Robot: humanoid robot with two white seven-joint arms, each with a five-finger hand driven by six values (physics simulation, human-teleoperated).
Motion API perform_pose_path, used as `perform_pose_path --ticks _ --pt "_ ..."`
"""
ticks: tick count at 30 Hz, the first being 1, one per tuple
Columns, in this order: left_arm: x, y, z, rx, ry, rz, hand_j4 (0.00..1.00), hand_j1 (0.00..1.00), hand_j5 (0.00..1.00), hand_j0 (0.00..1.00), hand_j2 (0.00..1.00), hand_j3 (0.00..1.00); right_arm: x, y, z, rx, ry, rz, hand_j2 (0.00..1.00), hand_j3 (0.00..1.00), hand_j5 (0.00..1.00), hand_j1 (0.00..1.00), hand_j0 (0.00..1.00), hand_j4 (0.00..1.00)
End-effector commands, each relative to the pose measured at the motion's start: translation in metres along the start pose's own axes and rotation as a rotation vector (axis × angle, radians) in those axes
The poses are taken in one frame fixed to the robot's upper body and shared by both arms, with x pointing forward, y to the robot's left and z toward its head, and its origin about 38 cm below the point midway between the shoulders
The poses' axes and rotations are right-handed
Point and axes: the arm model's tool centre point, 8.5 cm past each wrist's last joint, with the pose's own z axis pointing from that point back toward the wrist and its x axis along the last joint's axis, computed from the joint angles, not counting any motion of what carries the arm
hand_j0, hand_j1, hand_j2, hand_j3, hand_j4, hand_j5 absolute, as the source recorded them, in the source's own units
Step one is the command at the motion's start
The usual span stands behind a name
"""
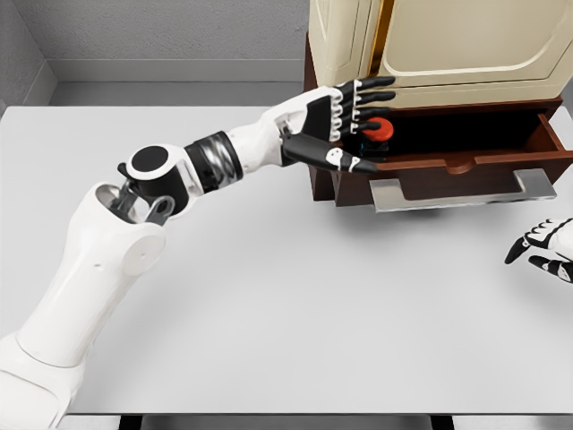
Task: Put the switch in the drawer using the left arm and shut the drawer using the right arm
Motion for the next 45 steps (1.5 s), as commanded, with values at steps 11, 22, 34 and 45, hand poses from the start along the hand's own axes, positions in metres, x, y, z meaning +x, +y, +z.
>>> perform_pose_path --ticks 11,22,34,45 --pt "-0.006 0.021 0.023 0.057 0.048 -0.012 1.00 1.00 1.00 1.00 1.00 1.00 0.000 -0.001 0.000 -0.004 -0.001 -0.004 0.50 0.50 0.50 0.50 0.50 0.50" --pt "-0.007 0.004 0.005 0.012 0.068 -0.003 1.00 1.00 1.00 1.00 1.00 1.00 0.000 -0.001 0.000 -0.004 -0.001 -0.004 0.50 0.50 0.50 0.50 0.50 0.50" --pt "0.004 -0.024 -0.046 -0.031 0.046 -0.040 1.00 1.00 1.00 1.00 1.00 1.00 0.001 -0.001 0.000 -0.005 -0.002 -0.005 0.50 0.50 0.50 0.50 0.50 0.50" --pt "0.011 -0.018 -0.012 -0.029 0.051 -0.105 1.00 1.00 1.00 1.00 1.00 1.00 0.001 -0.001 0.000 -0.004 -0.002 -0.004 0.50 0.50 0.50 0.50 0.50 0.50"
